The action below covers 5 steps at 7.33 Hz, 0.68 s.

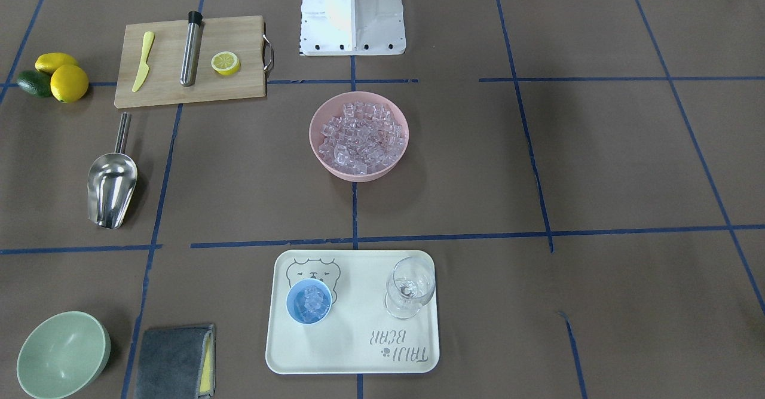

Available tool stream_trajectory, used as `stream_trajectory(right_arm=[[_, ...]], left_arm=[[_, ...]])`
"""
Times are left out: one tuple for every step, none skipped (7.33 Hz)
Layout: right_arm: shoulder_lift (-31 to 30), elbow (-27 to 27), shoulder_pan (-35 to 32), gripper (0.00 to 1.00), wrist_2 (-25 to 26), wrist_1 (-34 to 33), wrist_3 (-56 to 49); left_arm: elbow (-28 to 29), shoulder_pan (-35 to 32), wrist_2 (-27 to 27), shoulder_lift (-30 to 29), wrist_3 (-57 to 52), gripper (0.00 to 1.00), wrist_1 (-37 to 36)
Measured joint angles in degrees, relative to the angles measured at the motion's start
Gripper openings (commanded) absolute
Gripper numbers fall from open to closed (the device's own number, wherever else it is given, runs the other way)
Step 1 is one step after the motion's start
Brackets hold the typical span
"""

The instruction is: Put ice in cup with scoop

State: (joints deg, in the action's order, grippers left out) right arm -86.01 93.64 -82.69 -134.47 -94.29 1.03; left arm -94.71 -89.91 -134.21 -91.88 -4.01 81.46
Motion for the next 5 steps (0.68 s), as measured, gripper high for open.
stream_trajectory(right_arm=[[-0.1,0.0,0.0,1.00,0.0,0.0,-0.2],[-0.3,0.0,0.0,1.00,-0.1,0.1,-0.3],[-0.4,0.0,-0.1,1.00,-0.2,0.0,-0.3],[-0.6,0.0,-0.3,1.00,-0.2,0.0,-0.5],[-0.8,0.0,-0.6,1.00,-0.3,0.0,-0.5]], left_arm=[[0.0,0.0,0.0,0.0,0.0,1.00,0.0],[0.0,0.0,0.0,0.0,0.0,1.00,0.0],[0.0,0.0,0.0,0.0,0.0,1.00,0.0],[0.0,0.0,-0.1,-0.1,0.0,1.00,0.0],[0.1,0.0,-0.2,-0.1,0.0,1.00,0.0]])
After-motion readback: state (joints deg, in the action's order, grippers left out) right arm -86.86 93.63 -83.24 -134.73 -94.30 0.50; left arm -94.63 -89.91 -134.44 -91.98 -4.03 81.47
